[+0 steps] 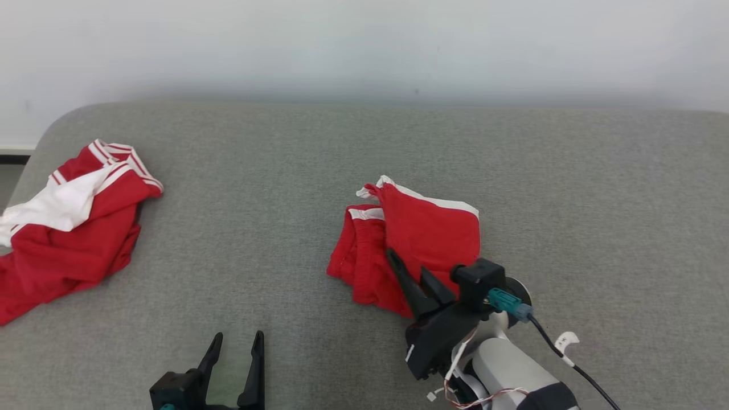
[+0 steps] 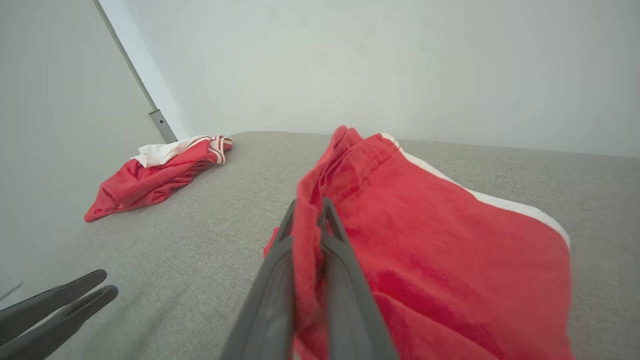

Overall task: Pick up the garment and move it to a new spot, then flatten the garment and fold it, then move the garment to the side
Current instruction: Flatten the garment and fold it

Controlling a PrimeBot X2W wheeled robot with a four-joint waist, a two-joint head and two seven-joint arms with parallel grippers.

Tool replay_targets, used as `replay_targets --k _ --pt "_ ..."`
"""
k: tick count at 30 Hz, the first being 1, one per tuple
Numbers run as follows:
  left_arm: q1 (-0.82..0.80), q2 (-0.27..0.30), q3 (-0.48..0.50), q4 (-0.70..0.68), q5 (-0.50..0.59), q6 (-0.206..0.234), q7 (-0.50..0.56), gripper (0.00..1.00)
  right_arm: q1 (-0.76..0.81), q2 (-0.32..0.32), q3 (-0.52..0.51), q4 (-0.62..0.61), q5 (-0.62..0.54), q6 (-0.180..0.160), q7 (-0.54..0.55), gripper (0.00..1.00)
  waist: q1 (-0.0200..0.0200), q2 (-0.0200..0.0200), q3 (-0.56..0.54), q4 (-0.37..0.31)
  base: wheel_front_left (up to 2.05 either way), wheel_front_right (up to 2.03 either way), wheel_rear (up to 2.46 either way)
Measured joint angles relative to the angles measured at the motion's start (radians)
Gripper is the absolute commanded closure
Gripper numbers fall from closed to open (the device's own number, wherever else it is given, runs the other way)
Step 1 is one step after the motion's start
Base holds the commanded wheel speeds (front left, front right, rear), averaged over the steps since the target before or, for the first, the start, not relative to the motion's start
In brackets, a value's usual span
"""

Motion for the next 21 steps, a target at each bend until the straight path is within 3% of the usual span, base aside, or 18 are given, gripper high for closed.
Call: replay_targets --k 5,6,7,13,17,21 --pt "-0.004 0.0 -0.011 0.005 0.0 0.0 0.0 0.0 -0.049 0.013 0.072 0.06 0.027 0.0 0.0 0.99 0.0 0.0 0.009 0.044 0.0 0.0 0.0" --pt "-0.004 0.001 -0.012 0.005 0.0 0.0 0.0 0.0 -0.051 0.012 0.088 0.047 0.048 0.0 0.0 0.41 0.0 0.0 0.01 0.05 0.0 0.0 0.0" --pt "-0.004 0.0 -0.012 0.006 0.0 0.0 0.0 0.0 -0.054 0.012 0.108 0.033 0.064 0.0 0.0 0.0 0.0 0.0 0.011 0.055 0.0 0.0 0.0" --pt "-0.003 0.0 0.016 0.005 0.004 0.0 0.0 0.0 -0.053 0.017 0.158 -0.035 0.142 0.0 0.0 0.0 0.0 0.0 0.003 0.05 0.0 0.0 0.0" --pt "0.001 0.001 0.041 -0.003 0.017 0.0 0.0 0.0 -0.028 0.018 0.065 -0.052 0.113 0.0 0.0 0.0 0.0 0.0 -0.005 0.022 0.0 0.0 0.0" --pt "0.005 0.0 0.062 -0.014 0.031 0.0 0.0 0.0 0.034 0.013 -0.077 -0.053 0.006 0.0 0.0 0.0 0.0 0.0 -0.013 -0.013 0.0 0.0 0.0"
